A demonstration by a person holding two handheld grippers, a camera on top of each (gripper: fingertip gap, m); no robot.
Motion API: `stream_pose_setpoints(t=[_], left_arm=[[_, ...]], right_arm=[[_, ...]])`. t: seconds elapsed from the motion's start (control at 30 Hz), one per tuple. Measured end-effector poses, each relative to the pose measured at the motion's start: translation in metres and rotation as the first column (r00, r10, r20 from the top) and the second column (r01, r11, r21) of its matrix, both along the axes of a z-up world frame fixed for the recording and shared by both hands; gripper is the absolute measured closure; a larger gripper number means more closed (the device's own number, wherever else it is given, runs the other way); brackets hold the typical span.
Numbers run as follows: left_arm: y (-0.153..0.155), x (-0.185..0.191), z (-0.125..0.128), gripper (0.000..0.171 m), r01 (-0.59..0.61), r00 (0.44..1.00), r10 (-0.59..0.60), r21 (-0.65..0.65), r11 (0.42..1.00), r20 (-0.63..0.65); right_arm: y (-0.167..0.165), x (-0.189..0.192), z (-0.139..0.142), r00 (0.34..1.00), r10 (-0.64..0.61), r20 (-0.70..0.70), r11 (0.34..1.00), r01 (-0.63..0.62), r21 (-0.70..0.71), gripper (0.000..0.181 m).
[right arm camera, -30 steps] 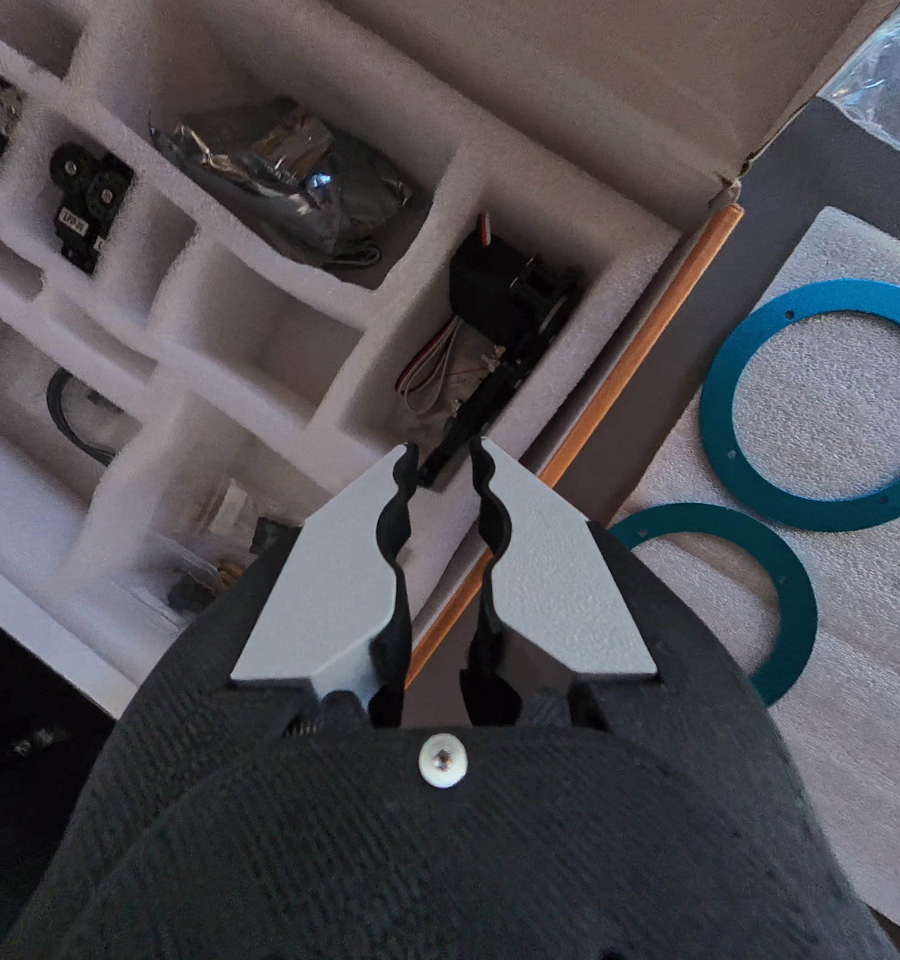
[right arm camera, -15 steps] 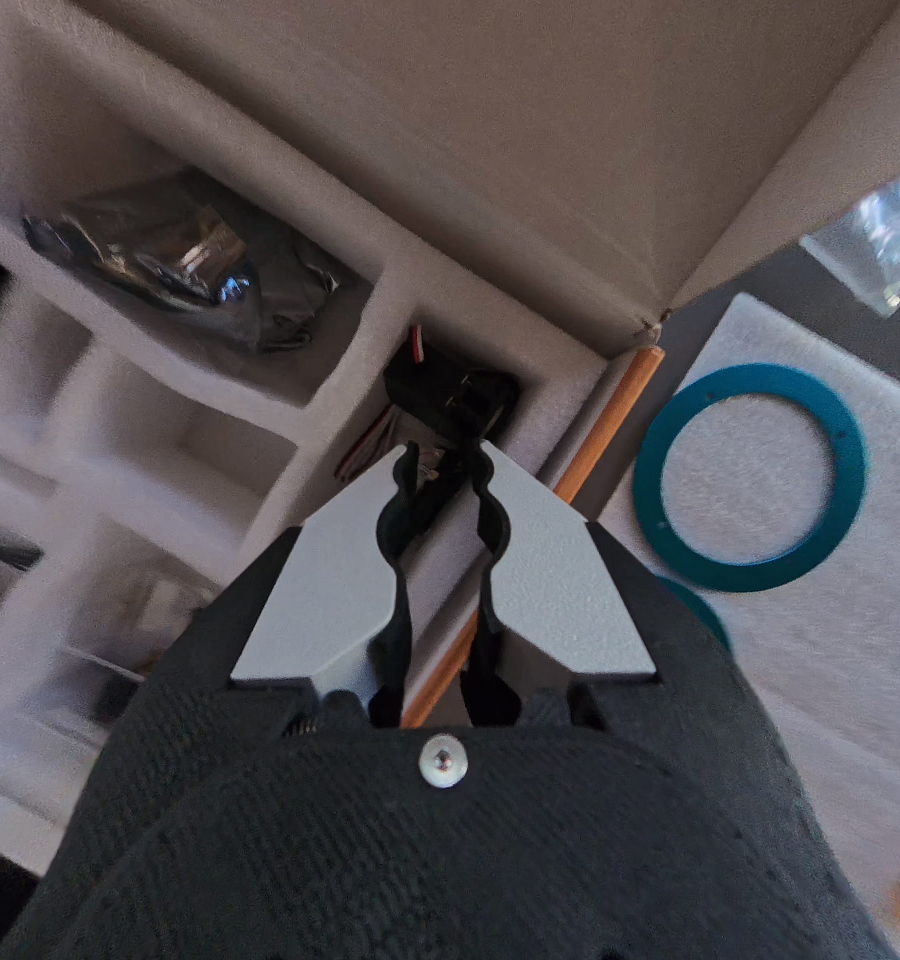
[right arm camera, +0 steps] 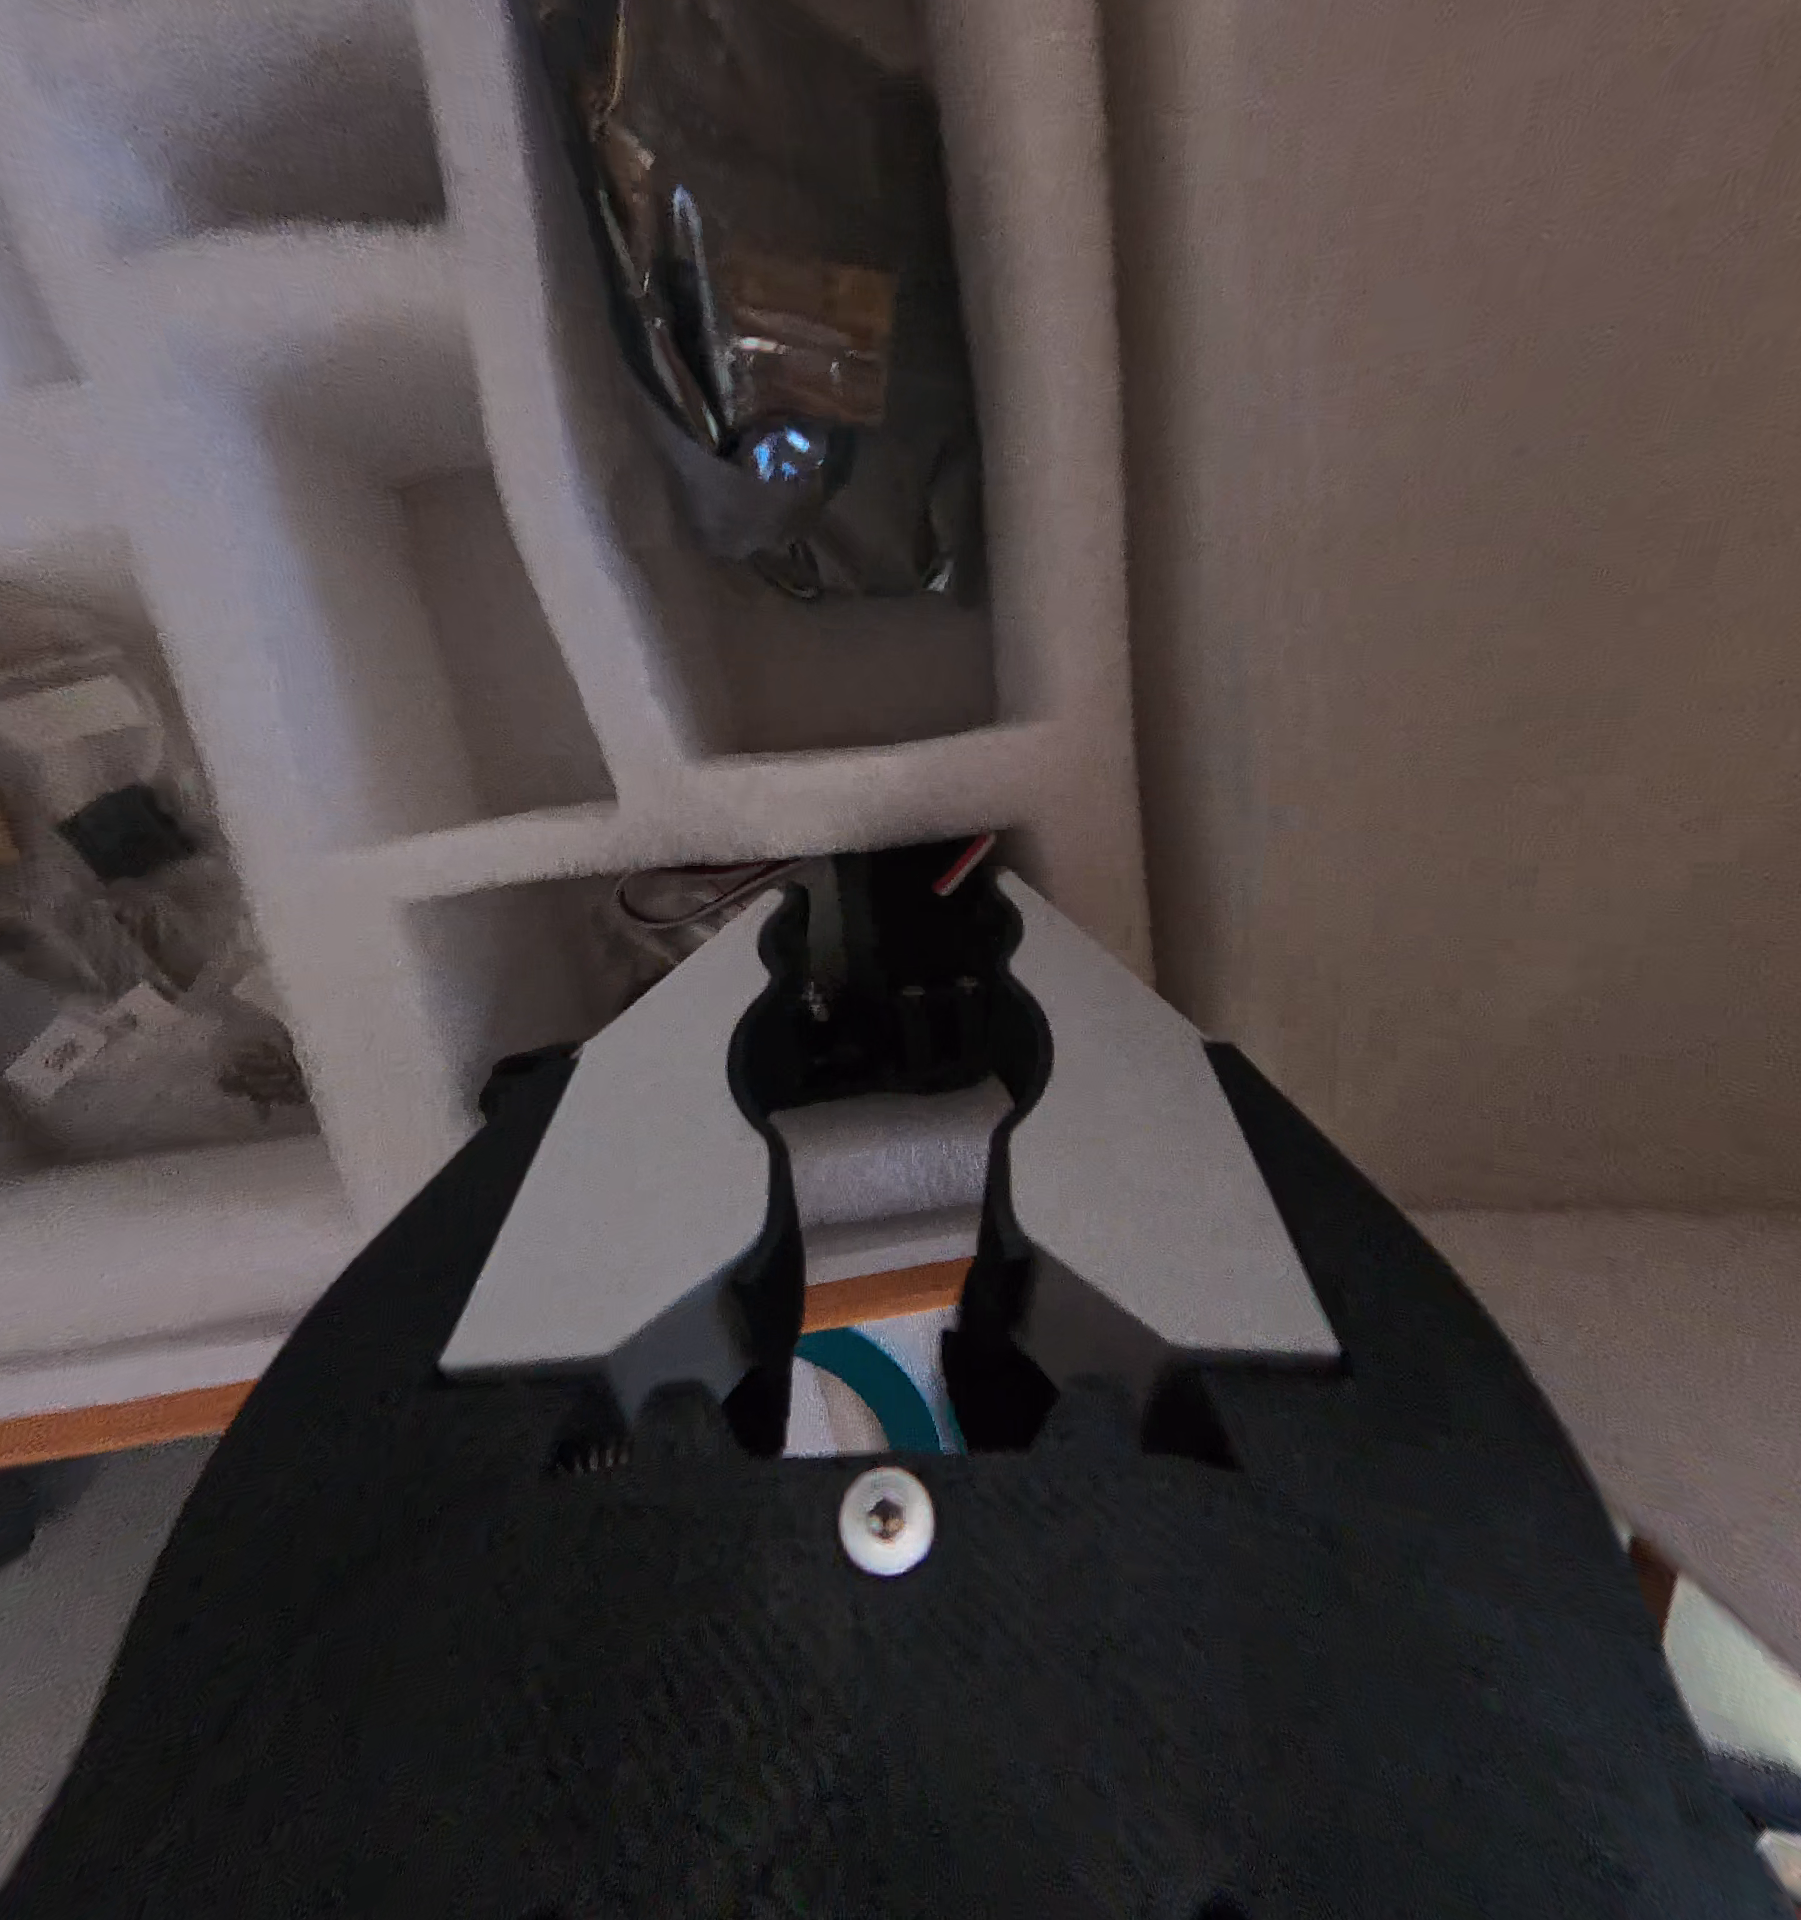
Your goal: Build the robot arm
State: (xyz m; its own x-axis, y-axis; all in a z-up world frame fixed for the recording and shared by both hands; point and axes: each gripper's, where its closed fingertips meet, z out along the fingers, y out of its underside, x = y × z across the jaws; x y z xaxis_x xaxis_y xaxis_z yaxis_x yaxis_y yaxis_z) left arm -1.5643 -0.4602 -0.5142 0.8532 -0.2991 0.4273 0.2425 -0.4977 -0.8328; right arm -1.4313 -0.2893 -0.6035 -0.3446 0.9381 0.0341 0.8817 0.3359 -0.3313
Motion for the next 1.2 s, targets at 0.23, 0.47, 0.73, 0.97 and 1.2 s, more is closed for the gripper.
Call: stream_pose_setpoints(t=[0.23, 0.47, 0.73, 0.97, 1.2], left_arm=[[-0.013, 0.007, -0.002, 0.152, 0.030, 0.999, -0.030, -0.006, 1.000, 0.026], [-0.029, 0.006, -0.002, 0.152, 0.028, 1.000, -0.028, -0.006, 1.000, -0.001], [-0.043, 0.020, -0.012, 0.152, 0.082, 0.997, -0.082, -0.023, 0.996, -0.001], [-0.049, 0.036, -0.024, 0.152, 0.126, 0.991, -0.127, -0.031, 0.992, -0.039], [-0.050, 0.034, -0.023, 0.151, 0.121, 0.993, -0.121, -0.031, 0.992, -0.003]], right_arm=[[0.007, 0.005, 0.001, 0.969, 0.073, 0.235, 0.996, -0.082, 0.031, 0.160], [0.010, 0.009, -0.008, 0.953, 0.041, 0.300, 0.982, -0.094, 0.166, 0.157], [0.007, 0.009, -0.007, 0.975, 0.041, 0.218, 0.991, -0.068, 0.117, 0.158], [0.008, 0.009, 0.008, 0.988, 0.020, 0.151, 0.981, -0.049, 0.187, 0.159], [-0.002, 0.010, 0.038, 0.998, 0.052, 0.024, 0.939, -0.058, 0.339, 0.159]])
